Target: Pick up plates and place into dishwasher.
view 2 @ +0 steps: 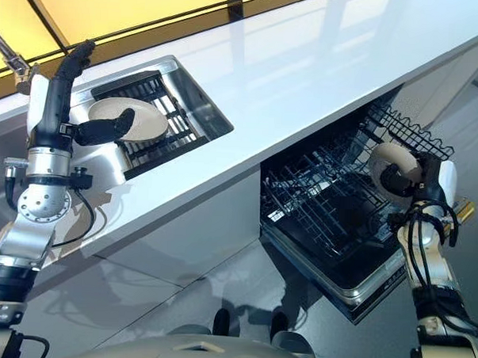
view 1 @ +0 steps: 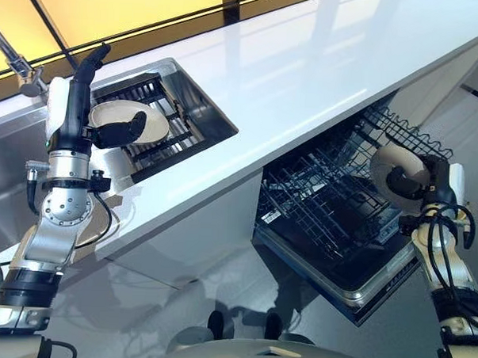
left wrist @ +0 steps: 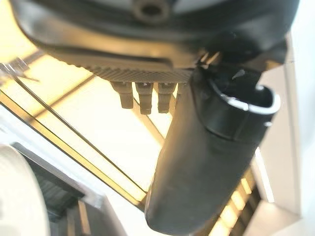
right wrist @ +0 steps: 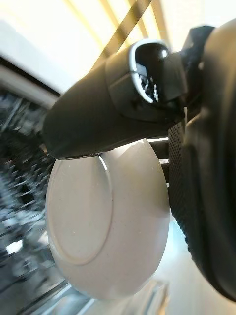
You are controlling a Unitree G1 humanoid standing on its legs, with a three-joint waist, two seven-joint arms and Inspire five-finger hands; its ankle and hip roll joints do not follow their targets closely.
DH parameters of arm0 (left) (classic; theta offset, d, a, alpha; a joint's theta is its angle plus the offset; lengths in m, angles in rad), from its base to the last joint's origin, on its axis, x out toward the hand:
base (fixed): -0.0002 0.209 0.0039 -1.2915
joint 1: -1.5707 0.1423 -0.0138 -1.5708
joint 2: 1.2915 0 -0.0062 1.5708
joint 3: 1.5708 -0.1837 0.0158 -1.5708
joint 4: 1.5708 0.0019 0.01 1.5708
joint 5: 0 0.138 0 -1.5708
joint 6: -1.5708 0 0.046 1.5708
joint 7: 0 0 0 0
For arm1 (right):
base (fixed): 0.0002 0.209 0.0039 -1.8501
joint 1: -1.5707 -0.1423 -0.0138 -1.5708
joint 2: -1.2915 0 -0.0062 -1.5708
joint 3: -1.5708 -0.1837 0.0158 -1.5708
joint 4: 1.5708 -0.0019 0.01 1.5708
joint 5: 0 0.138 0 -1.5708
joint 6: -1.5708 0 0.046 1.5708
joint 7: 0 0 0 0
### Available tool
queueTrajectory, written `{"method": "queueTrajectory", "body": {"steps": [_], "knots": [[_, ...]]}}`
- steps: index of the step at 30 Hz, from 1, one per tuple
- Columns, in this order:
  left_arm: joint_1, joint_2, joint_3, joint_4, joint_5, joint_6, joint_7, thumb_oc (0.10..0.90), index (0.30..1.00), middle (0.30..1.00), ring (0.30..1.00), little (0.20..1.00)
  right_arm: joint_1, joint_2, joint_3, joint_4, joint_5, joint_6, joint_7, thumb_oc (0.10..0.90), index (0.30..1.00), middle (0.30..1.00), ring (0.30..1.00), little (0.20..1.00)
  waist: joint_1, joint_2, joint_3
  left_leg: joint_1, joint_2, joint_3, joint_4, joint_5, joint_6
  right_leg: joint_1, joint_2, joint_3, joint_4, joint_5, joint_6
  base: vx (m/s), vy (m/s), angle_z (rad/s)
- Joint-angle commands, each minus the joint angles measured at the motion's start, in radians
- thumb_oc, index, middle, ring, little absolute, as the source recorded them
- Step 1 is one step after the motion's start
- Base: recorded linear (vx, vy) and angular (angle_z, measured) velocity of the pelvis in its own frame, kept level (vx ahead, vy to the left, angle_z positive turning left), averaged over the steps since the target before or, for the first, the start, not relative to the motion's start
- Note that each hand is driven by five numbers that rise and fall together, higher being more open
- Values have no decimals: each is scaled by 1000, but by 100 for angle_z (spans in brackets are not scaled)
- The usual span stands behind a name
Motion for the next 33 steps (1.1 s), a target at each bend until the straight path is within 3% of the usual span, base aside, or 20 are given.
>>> {"method": "queueTrajectory", "body": {"steps": [1, 6, 11, 16, 17, 18, 25, 33], "knots": [[-81, 174, 46, -12, 49, -23, -11, 800, 900, 900, 900, 900, -175, -69, 20, 14, 19, -5, -109, 100, 300, 300, 300, 200, 38, -8, -65, -65, -53, 20, 178, -169, 6, -1, 49, -38, 143, -172, -7, 66, -20, 8], [-106, 263, 21, -17, 69, -11, -92, 800, 900, 900, 900, 900, -249, -96, 72, 102, 11, 61, -153, 100, 300, 300, 300, 200, 62, 10, -67, -63, -41, 2, 122, -130, -10, 3, 45, -62, 144, -183, -6, 60, -12, 17], [-138, 329, -13, -12, 65, 12, -199, 800, 900, 900, 900, 900, -314, -127, 99, 191, 37, 124, -185, 100, 300, 300, 300, 200, 85, 39, -53, -95, -23, -6, 80, -69, -50, 1, 34, -103, 139, -188, -6, 12, 9, 21], [-142, 357, -40, 1, 75, 7, -298, 800, 900, 900, 900, 900, -366, -169, 138, 283, -43, 206, -140, 100, 300, 300, 300, 200, 91, 57, -40, -122, -39, -19, 138, -98, -44, -35, 12, -120, 149, -180, -9, -36, 44, 22], [-142, 370, -44, -4, 71, 14, -315, 800, 900, 900, 900, 900, -379, -183, 158, 307, -41, 216, -116, 163, 354, 354, 354, 263, 92, 58, -36, -127, -46, -16, 162, -111, -40, -43, 7, -120, 151, -175, -9, -46, 66, 17], [-137, 377, -44, -12, 84, 20, -331, 800, 900, 900, 900, 900, -387, -193, 175, 316, -26, 216, -107, 800, 900, 900, 900, 900, 92, 59, -31, -134, -52, -15, 188, -123, -34, -48, 3, -117, 154, -171, -10, -32, 57, 16], [-174, 441, -78, 10, 197, 39, -319, 800, 900, 900, 900, 900, -389, -146, 229, 277, 16, 124, -88, 800, 900, 900, 900, 900, 77, 66, -19, -114, -74, -5, 221, -165, -2, -43, 2, -84, 164, -161, 2, 54, 79, -6], [-228, 483, -124, 61, 377, 114, -187, 800, 900, 900, 900, 900, -331, -96, 236, 85, 52, -2, -57, 800, 900, 900, 900, 900, 28, 73, -29, -47, -79, 26, 100, -146, 26, -50, -4, -43, 149, -139, 42, 59, 115, -22]]}}
